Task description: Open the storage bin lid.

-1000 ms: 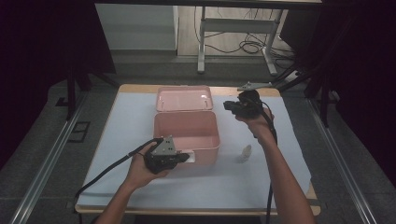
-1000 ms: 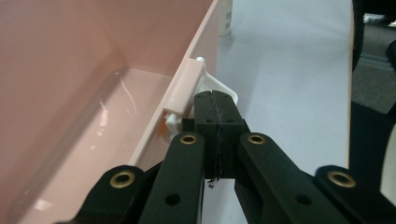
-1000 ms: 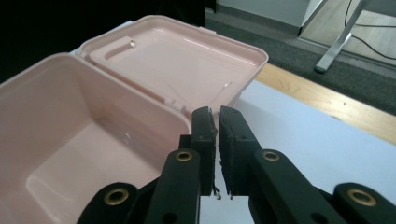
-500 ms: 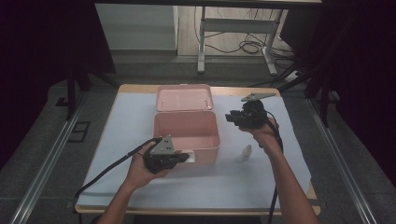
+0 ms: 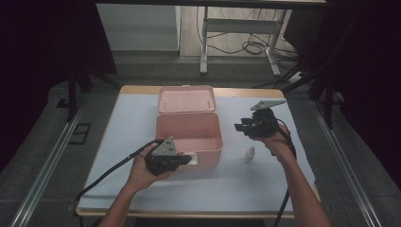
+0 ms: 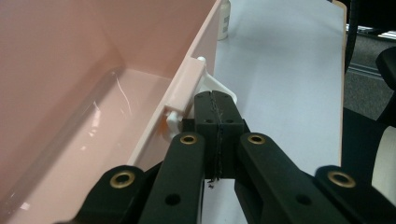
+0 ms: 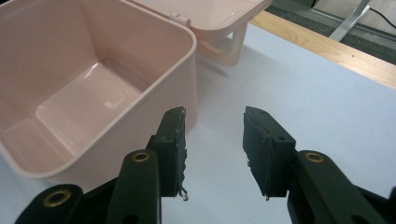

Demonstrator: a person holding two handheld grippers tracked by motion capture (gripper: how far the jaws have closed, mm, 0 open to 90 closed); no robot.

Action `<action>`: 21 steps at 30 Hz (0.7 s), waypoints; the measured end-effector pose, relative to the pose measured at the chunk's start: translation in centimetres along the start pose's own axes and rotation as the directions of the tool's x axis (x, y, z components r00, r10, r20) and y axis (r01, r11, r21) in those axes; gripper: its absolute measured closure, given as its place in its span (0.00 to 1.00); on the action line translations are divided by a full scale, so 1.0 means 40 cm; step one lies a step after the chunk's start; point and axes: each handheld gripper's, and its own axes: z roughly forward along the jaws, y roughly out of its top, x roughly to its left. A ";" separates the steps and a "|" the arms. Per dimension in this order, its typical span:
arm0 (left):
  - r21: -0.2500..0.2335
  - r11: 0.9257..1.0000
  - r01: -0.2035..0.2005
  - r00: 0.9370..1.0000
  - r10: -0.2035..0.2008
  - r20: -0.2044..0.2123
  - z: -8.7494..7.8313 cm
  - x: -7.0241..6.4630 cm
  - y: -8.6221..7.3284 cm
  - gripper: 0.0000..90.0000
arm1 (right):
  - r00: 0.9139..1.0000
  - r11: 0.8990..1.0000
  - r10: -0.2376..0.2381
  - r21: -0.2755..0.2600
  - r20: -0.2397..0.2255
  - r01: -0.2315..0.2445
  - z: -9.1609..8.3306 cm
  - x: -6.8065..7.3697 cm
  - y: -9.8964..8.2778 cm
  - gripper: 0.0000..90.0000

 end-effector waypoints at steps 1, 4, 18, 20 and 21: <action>0.000 1.000 0.001 1.000 -0.001 0.000 0.000 0.000 0.000 1.00 | 1.000 1.000 -0.001 0.003 -0.003 0.001 -0.003 0.000 -0.001 0.65; 0.002 1.000 0.002 1.000 -0.002 0.002 0.000 0.000 0.001 1.00 | 1.000 1.000 -0.012 0.010 0.002 0.012 -0.009 0.001 -0.003 0.65; 0.014 1.000 0.002 1.000 -0.002 0.002 0.000 0.000 0.004 1.00 | 0.998 0.996 -0.058 0.064 0.011 0.057 -0.035 0.004 -0.015 0.64; 0.015 1.000 0.003 1.000 -0.003 0.001 0.000 0.000 0.005 1.00 | 0.998 0.996 -0.061 0.072 0.012 0.060 -0.040 0.004 -0.018 0.64; 0.015 1.000 0.003 1.000 -0.003 0.001 -0.001 0.000 0.005 1.00 | 0.998 0.995 -0.062 0.076 0.013 0.061 -0.042 0.003 -0.019 0.64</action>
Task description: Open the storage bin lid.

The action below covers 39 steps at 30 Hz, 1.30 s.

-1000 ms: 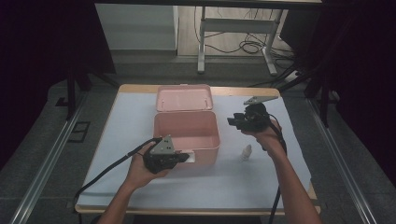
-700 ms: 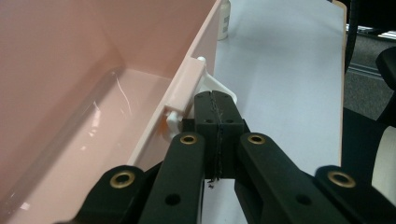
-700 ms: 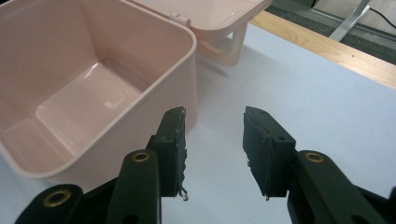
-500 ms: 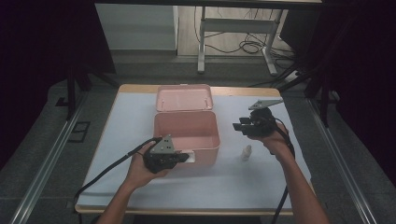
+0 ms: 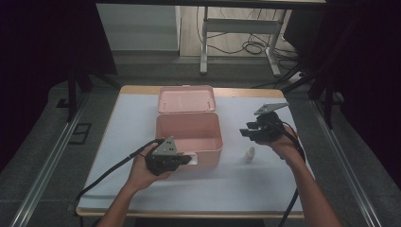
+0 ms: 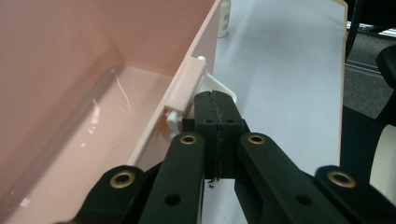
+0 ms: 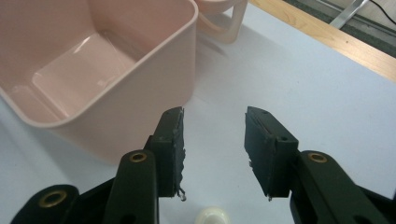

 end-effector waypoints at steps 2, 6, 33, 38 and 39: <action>0.002 1.000 0.000 1.000 0.000 -0.001 0.000 0.000 0.001 1.00 | 1.000 1.000 0.003 0.004 0.005 -0.003 -0.003 -0.001 -0.003 0.64; 0.006 1.000 0.000 1.000 0.000 -0.003 0.000 -0.001 0.002 1.00 | 1.000 1.000 0.000 0.017 0.007 0.000 -0.008 -0.004 -0.010 0.64; 0.028 1.000 -0.013 1.000 0.013 -0.010 0.000 -0.003 0.010 1.00 | 0.999 0.988 -0.054 0.144 0.009 0.052 -0.021 0.004 -0.042 0.62; 0.028 0.999 -0.014 1.000 0.014 -0.010 0.000 -0.003 0.010 1.00 | 0.998 0.983 -0.061 0.171 0.008 0.059 -0.014 0.004 -0.050 0.60; 0.028 0.999 -0.014 1.000 0.014 -0.010 0.000 -0.003 0.010 1.00 | 0.998 0.983 -0.060 0.174 0.008 0.058 -0.013 0.004 -0.051 0.60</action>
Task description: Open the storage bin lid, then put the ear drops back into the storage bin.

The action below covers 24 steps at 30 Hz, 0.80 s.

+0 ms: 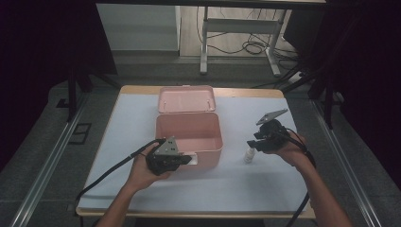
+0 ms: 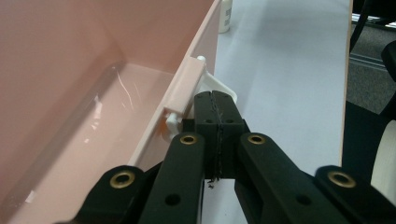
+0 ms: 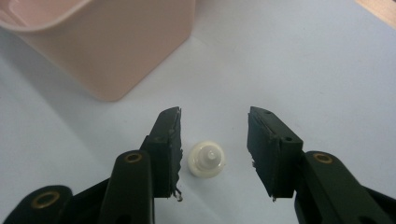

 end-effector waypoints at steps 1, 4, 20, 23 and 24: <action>0.000 1.000 0.001 1.000 -0.001 0.000 0.000 0.000 0.000 1.00 | 1.000 1.000 -0.001 0.005 0.003 0.001 0.001 0.000 -0.001 0.60; 0.000 1.000 0.000 1.000 0.000 0.000 0.000 0.000 0.000 1.00 | 1.000 1.000 0.003 0.016 0.000 -0.003 0.005 -0.001 -0.006 0.59; 0.002 1.000 -0.002 1.000 0.002 -0.004 0.000 -0.001 0.000 1.00 | 1.000 0.996 0.002 0.084 -0.002 -0.002 0.046 -0.001 -0.025 0.56; 0.003 1.000 -0.003 1.000 0.003 -0.001 0.000 0.000 0.000 1.00 | 1.000 0.994 -0.009 0.113 -0.003 0.009 0.060 0.006 -0.027 0.55; 0.003 1.000 -0.003 1.000 0.003 -0.001 0.000 0.000 0.001 1.00 | 1.000 0.992 -0.014 0.123 -0.002 0.014 0.066 0.007 -0.028 0.54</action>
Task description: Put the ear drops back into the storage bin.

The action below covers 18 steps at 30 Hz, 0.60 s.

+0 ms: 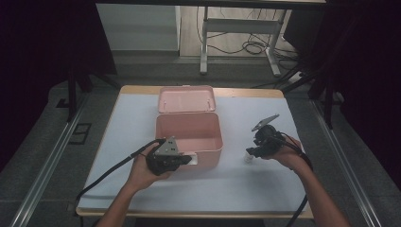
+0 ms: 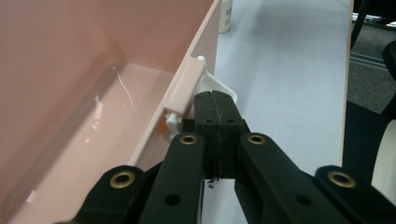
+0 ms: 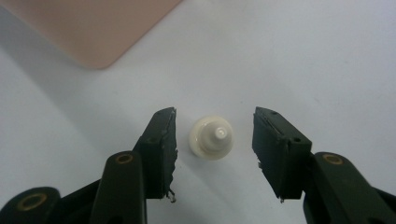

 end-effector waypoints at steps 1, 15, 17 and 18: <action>0.000 1.000 0.000 1.000 0.000 0.000 0.000 0.000 0.000 1.00 | 1.000 1.000 -0.003 0.011 0.003 0.003 0.005 0.001 0.000 0.54; -0.002 1.000 0.003 1.000 -0.003 -0.002 0.000 -0.002 -0.001 1.00 | 1.000 0.992 -0.007 0.127 0.013 0.005 0.083 0.001 -0.005 0.52; -0.003 1.000 0.004 1.000 -0.004 -0.002 0.001 -0.002 -0.001 1.00 | 1.000 0.990 -0.006 0.143 0.013 0.004 0.096 -0.002 -0.007 0.52; -0.004 1.000 0.003 1.000 -0.003 -0.002 0.001 -0.002 -0.001 1.00 | 1.000 0.989 -0.004 0.150 0.012 0.002 0.099 -0.002 -0.008 0.53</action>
